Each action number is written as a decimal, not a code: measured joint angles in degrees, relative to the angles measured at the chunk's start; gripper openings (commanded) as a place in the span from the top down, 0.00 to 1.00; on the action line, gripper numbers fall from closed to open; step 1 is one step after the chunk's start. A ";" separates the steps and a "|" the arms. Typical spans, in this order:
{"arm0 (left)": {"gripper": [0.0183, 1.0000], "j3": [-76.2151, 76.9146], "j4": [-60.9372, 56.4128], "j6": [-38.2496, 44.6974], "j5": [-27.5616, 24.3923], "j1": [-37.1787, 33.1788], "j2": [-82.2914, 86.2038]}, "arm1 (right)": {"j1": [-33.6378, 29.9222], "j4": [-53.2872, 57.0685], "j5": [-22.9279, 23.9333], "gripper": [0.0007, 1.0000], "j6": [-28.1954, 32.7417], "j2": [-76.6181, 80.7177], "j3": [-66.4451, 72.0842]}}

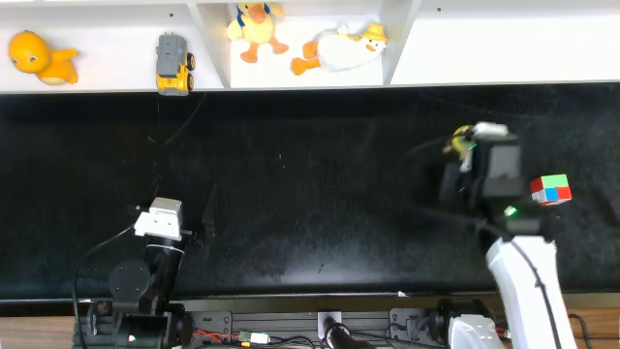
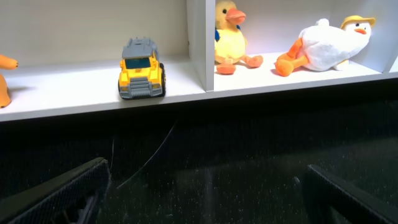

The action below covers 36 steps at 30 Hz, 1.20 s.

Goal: Store Toys

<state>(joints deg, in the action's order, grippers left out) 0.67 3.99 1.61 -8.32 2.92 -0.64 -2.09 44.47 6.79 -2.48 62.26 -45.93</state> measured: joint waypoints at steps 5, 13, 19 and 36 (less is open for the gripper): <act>0.00 0.00 0.00 0.00 0.00 0.00 0.00 | -4.24 -1.84 -4.17 0.96 9.07 8.09 -9.03; 0.00 0.00 0.02 0.00 0.00 0.00 0.00 | -4.24 -3.39 -8.96 0.96 15.93 22.91 -24.57; 0.00 0.00 0.02 0.00 0.00 0.00 0.00 | -3.63 -7.39 -11.23 0.96 17.16 32.57 -31.23; 0.00 0.00 0.02 0.00 0.00 0.00 0.00 | 3.21 -11.82 -15.39 0.96 16.90 44.48 -36.76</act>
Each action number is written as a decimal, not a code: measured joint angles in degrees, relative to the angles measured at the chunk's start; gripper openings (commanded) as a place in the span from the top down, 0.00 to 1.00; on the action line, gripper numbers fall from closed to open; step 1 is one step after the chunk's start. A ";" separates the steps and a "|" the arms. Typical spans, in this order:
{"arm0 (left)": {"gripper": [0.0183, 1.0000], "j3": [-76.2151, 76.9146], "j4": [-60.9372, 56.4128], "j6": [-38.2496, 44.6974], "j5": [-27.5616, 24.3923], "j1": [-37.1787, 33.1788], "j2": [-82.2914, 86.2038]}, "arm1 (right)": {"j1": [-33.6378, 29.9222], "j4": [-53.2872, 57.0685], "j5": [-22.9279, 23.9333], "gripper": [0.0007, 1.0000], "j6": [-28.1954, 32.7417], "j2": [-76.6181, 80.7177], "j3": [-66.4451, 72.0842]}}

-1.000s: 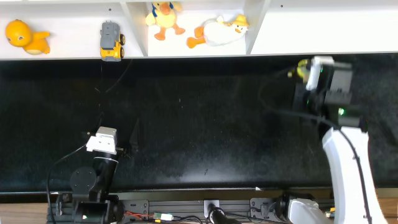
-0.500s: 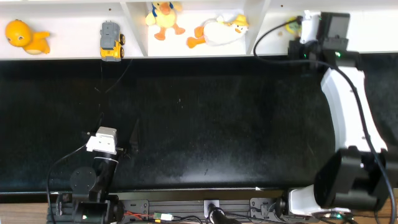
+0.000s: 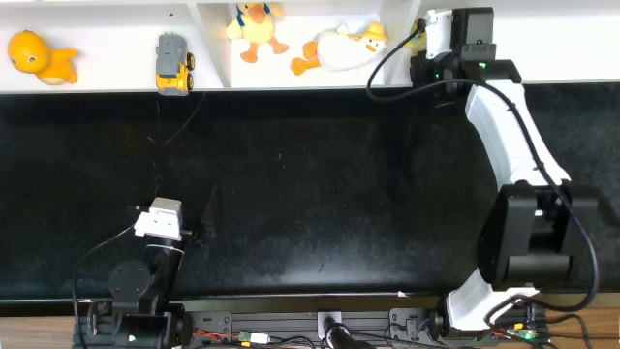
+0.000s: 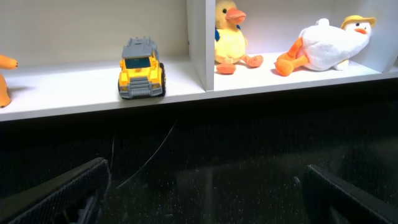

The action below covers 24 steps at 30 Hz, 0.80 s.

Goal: Store Toys

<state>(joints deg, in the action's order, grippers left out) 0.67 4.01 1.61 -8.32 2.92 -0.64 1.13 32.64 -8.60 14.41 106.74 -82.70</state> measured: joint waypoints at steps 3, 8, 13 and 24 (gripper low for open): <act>0.00 0.00 -0.02 0.00 0.00 0.00 0.00 | 0.02 -0.02 0.07 0.96 -0.22 0.15 -0.02; 0.00 0.00 0.00 0.00 0.00 0.00 0.00 | -0.02 -0.07 0.94 0.96 -0.26 0.15 0.00; 0.00 0.00 0.00 0.00 0.00 0.00 0.00 | -0.83 -0.28 1.57 0.96 -0.70 0.17 0.00; 0.00 0.00 0.00 0.00 0.00 0.00 0.00 | -3.41 -1.99 2.03 0.96 -2.40 0.57 -0.02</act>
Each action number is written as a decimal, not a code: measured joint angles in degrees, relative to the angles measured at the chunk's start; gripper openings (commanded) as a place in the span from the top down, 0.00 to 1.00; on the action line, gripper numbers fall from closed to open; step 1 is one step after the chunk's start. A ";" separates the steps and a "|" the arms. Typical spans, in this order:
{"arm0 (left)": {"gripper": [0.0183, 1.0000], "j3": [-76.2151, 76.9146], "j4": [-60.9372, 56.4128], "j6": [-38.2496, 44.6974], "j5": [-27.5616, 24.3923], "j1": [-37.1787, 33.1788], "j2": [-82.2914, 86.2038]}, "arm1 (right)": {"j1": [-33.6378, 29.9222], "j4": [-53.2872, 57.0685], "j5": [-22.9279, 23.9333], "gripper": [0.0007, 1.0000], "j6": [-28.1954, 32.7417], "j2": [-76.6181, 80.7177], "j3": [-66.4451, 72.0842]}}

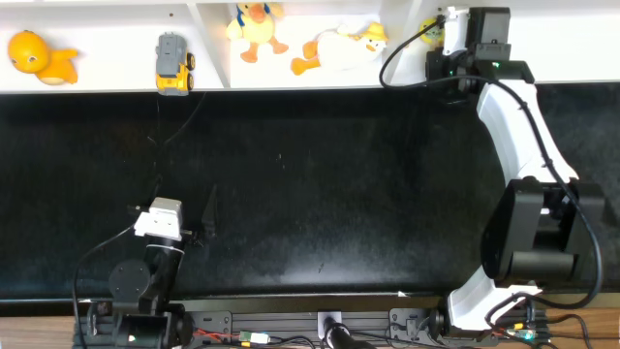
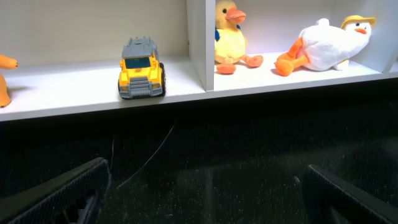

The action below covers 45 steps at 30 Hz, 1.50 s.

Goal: Store Toys

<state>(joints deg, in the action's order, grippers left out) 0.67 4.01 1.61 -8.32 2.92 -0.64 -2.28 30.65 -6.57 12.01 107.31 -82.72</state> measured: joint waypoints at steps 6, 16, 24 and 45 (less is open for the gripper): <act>0.00 0.00 0.00 0.00 0.00 0.00 0.00 | -0.09 0.07 0.00 0.95 -0.85 0.02 0.00; 0.00 0.00 0.00 0.00 0.00 0.00 0.00 | -0.11 0.42 -0.02 0.84 -1.31 0.02 0.00; 0.00 0.00 0.00 0.00 0.00 0.00 0.00 | -0.37 1.53 0.13 0.46 -2.05 0.02 0.00; 0.00 0.00 0.00 0.00 0.00 0.00 0.00 | -8.92 14.62 2.93 0.00 -2.19 -12.22 8.07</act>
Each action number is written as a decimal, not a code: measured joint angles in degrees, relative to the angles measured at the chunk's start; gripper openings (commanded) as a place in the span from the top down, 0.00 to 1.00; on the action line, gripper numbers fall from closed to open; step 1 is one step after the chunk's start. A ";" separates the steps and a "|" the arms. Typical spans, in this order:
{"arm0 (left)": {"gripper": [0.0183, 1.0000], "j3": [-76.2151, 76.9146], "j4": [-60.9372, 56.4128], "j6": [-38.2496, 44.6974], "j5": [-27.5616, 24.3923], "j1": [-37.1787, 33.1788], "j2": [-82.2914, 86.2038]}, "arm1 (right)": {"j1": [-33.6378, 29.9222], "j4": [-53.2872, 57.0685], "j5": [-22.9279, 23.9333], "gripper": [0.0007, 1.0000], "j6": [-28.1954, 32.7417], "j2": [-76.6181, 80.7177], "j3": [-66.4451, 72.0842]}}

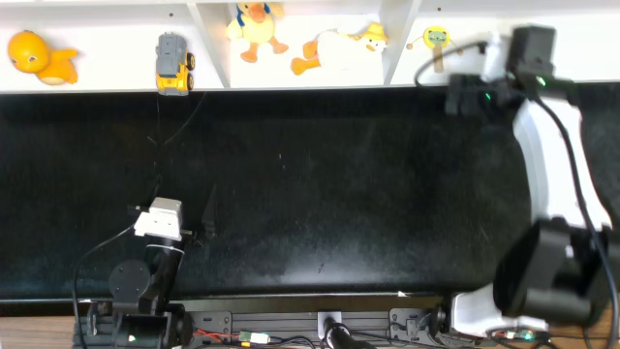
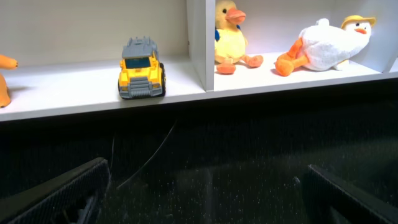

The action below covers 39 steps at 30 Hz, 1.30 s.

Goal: Store Toys

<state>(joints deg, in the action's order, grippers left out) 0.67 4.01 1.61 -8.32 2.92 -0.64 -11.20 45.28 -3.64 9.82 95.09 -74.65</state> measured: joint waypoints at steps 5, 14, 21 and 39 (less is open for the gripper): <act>0.00 0.00 0.00 0.00 0.00 0.00 0.00 | -0.26 1.97 3.06 0.00 2.47 -12.96 12.02; 0.00 0.00 0.00 0.00 0.00 0.00 0.00 | -5.79 7.19 5.49 0.00 5.20 -32.00 21.62; 0.00 0.00 0.00 0.00 0.00 0.00 0.00 | -13.33 12.55 6.03 0.00 5.20 -34.34 21.55; 0.00 0.00 0.00 0.00 0.00 0.00 0.00 | -15.10 8.68 1.84 0.00 13.27 -34.25 21.55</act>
<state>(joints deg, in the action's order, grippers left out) 0.67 4.01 1.61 -8.32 2.92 -0.64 -26.30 53.95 -1.80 23.09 60.84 -53.10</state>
